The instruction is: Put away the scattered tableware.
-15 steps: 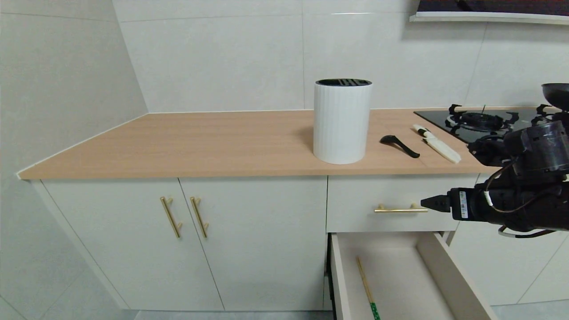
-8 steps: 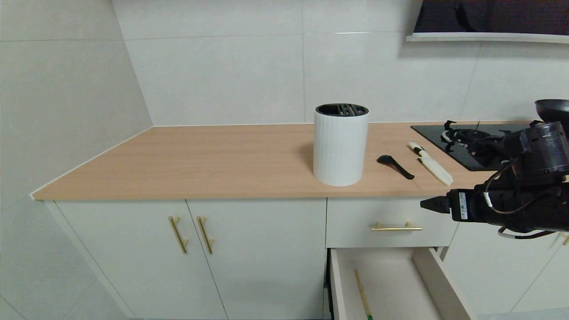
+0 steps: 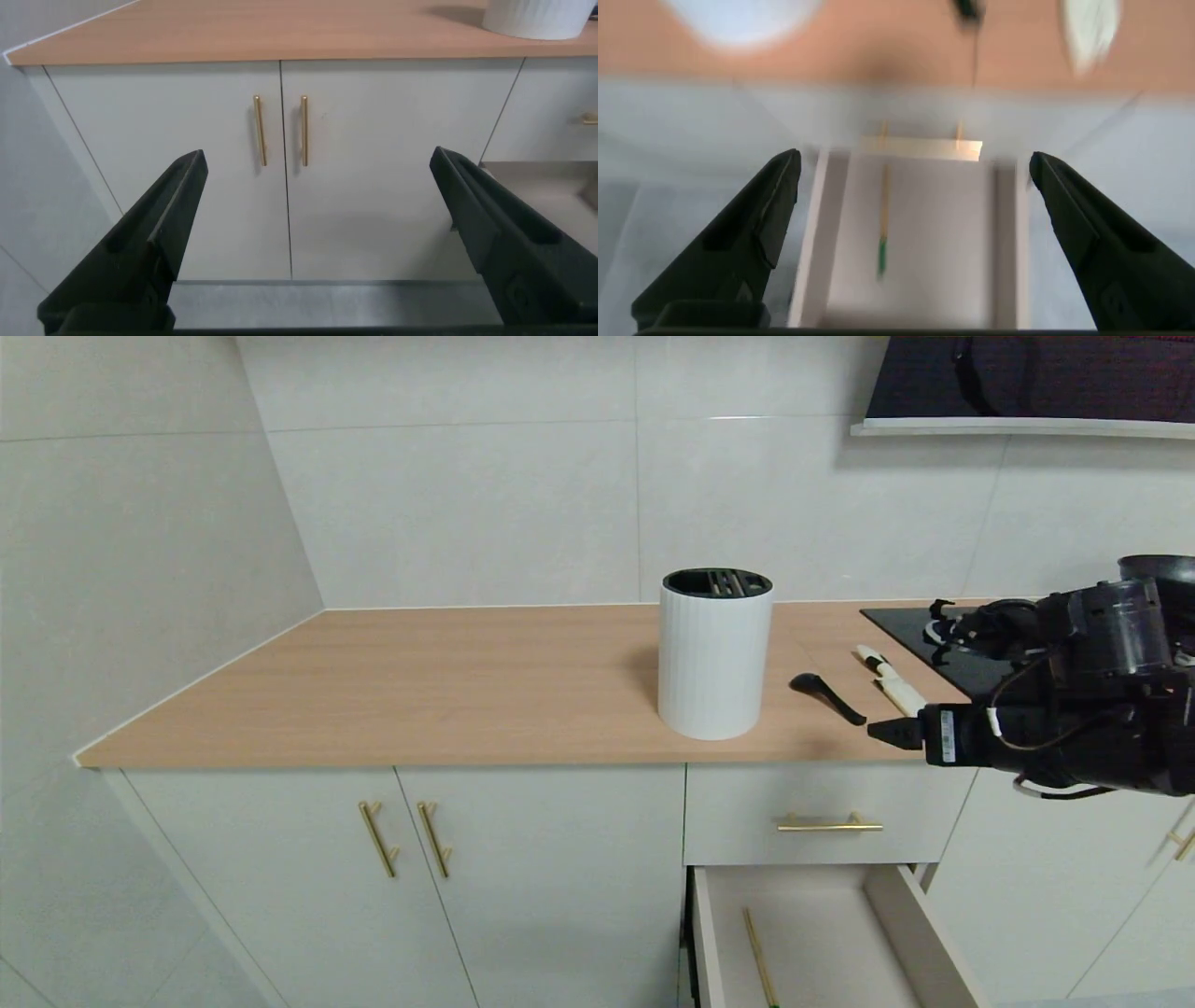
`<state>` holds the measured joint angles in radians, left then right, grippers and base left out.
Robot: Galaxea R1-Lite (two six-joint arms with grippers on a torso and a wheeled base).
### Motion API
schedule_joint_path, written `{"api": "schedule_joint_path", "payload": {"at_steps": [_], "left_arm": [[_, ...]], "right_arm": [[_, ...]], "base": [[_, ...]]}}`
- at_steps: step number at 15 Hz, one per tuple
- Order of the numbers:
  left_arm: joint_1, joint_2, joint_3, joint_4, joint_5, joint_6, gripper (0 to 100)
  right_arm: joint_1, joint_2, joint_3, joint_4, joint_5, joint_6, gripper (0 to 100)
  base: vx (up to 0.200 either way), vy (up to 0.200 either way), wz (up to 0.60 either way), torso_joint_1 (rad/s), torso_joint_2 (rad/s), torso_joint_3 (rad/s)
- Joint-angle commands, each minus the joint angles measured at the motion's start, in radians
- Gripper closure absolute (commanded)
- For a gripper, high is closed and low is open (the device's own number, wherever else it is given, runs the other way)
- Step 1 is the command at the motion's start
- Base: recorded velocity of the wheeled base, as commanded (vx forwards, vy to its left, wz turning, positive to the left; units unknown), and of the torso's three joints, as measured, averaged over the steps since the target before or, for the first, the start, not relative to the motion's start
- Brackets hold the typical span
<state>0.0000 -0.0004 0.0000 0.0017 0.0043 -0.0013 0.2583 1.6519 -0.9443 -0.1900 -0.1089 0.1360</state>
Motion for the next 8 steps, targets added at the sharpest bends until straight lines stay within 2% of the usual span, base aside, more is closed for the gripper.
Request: {"api": "schedule_joint_path", "payload": {"at_steps": [1,6,8], "left_arm": [[0.0,0.0,0.0,0.0,0.0,0.0,0],[0.0,0.0,0.0,0.0,0.0,0.0,0],[0.0,0.0,0.0,0.0,0.0,0.0,0]], "right_arm": [[-0.065,0.187,-0.13,-0.065,0.057,-0.075,0],[-0.129,0.442,-0.427,-0.063,0.213,-0.216,0],[-0.14,0.488,-0.453,-0.068,0.282,-0.217,0]], "base": [[0.0,0.0,0.0,0.0,0.0,0.0],[0.0,0.0,0.0,0.0,0.0,0.0],[0.0,0.0,0.0,0.0,0.0,0.0]]}}
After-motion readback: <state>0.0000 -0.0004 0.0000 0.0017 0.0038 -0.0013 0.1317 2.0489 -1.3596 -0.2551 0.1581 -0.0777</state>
